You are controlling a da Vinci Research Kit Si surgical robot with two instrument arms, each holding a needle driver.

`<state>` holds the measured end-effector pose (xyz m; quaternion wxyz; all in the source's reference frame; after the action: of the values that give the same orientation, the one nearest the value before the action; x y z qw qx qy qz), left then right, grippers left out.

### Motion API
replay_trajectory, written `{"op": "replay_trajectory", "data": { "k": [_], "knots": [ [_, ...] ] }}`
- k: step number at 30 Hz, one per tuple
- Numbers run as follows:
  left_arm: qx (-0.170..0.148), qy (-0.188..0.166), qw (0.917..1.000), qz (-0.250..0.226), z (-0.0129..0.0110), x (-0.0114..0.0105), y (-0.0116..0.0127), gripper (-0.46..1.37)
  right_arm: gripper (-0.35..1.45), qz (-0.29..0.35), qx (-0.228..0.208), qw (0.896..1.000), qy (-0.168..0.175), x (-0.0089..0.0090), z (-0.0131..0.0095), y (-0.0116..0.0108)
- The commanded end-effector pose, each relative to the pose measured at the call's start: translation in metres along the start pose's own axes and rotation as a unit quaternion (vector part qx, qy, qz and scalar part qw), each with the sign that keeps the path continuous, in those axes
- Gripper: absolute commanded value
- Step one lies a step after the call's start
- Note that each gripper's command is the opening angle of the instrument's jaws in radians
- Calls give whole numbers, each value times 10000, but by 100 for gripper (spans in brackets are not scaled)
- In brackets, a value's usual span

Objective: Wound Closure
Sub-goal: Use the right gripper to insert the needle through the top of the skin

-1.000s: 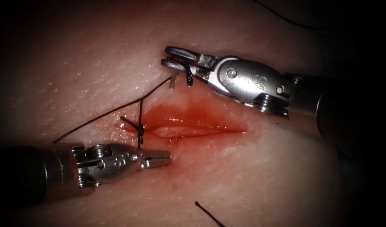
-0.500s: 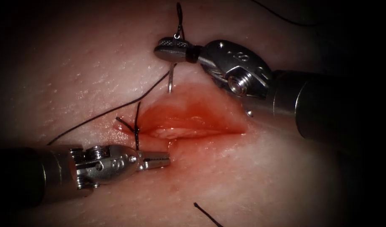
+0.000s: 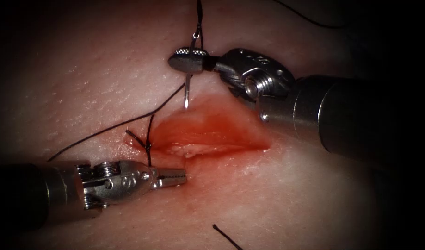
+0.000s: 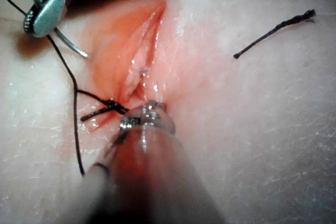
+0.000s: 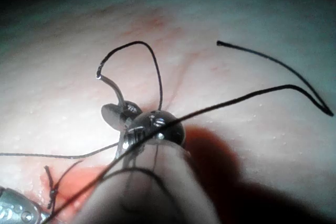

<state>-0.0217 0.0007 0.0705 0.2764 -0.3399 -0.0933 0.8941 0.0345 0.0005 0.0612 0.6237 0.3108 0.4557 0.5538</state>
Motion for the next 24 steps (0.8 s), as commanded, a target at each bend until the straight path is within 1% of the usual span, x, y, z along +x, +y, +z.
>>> {"op": "replay_trajectory", "data": {
  "k": [1,3,10,17,19,21,24],
  "knots": [
    [-49,1,10000,-4,-1,0,0,-35,-35,51,-49,10000,-43,-1,1,1],
    [-49,1,10000,-3,-1,0,0,-35,-35,161,-75,9998,-119,-9,0,-1],
    [-53,1,10000,-1,-2,-1,0,-35,-35,433,-79,9987,-244,-23,-3,-7],
    [-66,3,10000,-3,-4,0,-2,-35,-35,772,68,9963,-359,-41,-4,-8],
    [-68,3,10000,-1,-4,-1,-2,-34,-35,984,140,9942,-414,-46,-4,-8],
    [-69,4,10000,0,-4,-1,-2,-35,-35,1064,192,9931,-455,-48,-4,-8],
    [-57,-2,10000,0,-4,-1,-2,-35,-35,1413,313,9878,-572,-53,-4,-8]
  ]
}}
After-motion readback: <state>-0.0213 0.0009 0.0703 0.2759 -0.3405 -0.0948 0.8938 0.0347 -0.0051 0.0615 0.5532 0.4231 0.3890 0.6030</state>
